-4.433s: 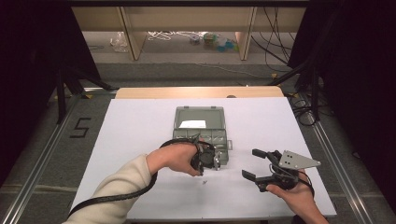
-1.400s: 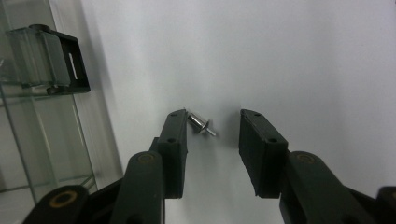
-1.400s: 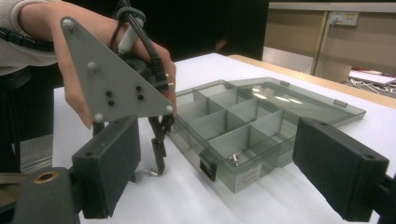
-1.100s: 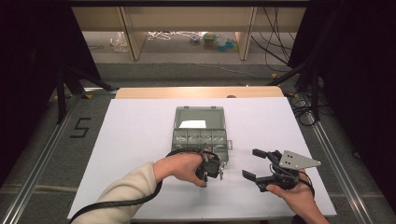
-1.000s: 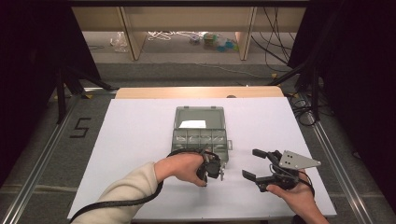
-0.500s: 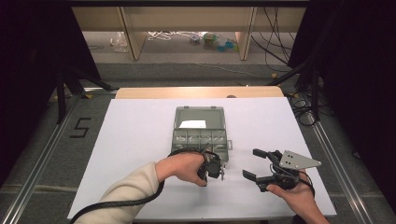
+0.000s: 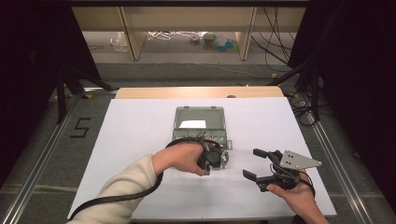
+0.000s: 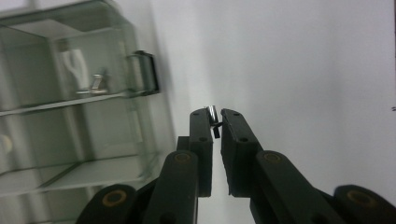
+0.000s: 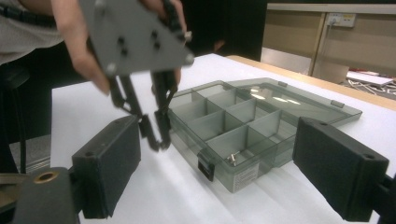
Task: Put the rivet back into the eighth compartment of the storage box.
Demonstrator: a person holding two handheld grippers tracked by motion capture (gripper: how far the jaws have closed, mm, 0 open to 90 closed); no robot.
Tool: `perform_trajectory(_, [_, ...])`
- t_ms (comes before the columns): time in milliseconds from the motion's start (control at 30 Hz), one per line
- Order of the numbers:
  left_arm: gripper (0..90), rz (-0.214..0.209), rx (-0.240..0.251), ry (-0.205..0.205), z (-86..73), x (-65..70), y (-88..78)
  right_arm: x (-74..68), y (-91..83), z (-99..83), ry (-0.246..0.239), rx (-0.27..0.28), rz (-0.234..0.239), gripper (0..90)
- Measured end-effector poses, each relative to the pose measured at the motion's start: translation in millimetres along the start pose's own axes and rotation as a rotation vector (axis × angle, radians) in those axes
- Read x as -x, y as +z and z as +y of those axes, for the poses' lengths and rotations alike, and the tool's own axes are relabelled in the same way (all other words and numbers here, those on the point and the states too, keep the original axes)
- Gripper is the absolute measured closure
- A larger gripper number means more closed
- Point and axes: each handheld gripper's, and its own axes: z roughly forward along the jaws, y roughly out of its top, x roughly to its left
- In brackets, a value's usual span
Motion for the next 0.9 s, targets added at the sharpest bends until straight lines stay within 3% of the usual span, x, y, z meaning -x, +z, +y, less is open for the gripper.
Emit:
perform_trajectory(400, [82.7, 0.086, 0.042, -0.010, 15.3, -26.6, -27.4, 0.9, -1.6, 0.3, -0.004, -0.005, 0.002, 16.2])
perform_trajectory(500, [82.6, 0.100, 0.044, -0.015, 19.9, -33.4, -26.4, -0.3, -4.0, 0.9, 0.024, -0.045, 0.015, 16.2])
perform_trajectory(600, [82.6, 0.117, 0.054, -0.017, 24.2, -39.3, -23.7, -1.5, -0.7, -0.4, 0.020, 0.007, -0.011, 16.2])
perform_trajectory(633, [82.6, 0.115, 0.053, -0.020, 25.4, -41.0, -22.6, -0.9, -1.8, 0.1, 0.018, -0.011, 0.002, 16.2])
perform_trajectory(733, [82.6, 0.112, 0.056, -0.027, 28.3, -44.9, -18.1, -1.6, -1.0, -0.4, 0.028, 0.006, -0.009, 16.2])
perform_trajectory(767, [82.6, 0.112, 0.055, -0.026, 29.0, -46.2, -16.5, -0.4, -3.8, 0.8, 0.024, -0.040, 0.017, 16.2])
perform_trajectory(800, [82.5, 0.113, 0.059, -0.029, 29.5, -47.2, -14.9, 0.9, -2.5, 0.5, 0.001, -0.012, 0.005, 16.2])
perform_trajectory(900, [82.5, 0.119, 0.067, -0.037, 29.9, -50.8, -9.5, 1.0, -0.8, -0.3, 0.003, 0.024, 0.010, 16.2])
